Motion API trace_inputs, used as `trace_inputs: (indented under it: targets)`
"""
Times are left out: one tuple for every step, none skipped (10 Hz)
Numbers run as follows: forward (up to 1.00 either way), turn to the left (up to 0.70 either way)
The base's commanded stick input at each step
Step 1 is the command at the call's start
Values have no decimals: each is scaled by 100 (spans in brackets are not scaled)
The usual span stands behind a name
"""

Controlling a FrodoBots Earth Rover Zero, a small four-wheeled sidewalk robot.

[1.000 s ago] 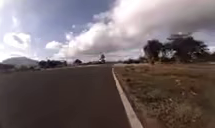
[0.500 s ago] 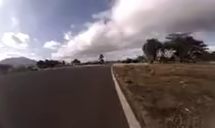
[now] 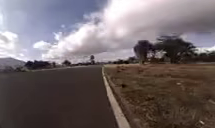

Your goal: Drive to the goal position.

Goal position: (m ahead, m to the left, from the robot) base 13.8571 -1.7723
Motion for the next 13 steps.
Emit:
trace_inputs:
  targets:
    - [87, 0]
    - [87, 0]
    - [87, 0]
    - [87, 0]
    - [87, 0]
    - [88, 0]
    - [87, 0]
    - [87, 0]
    - [87, 0]
    - [87, 0]
    - [87, 0]
    - [88, 0]
    - [88, 0]
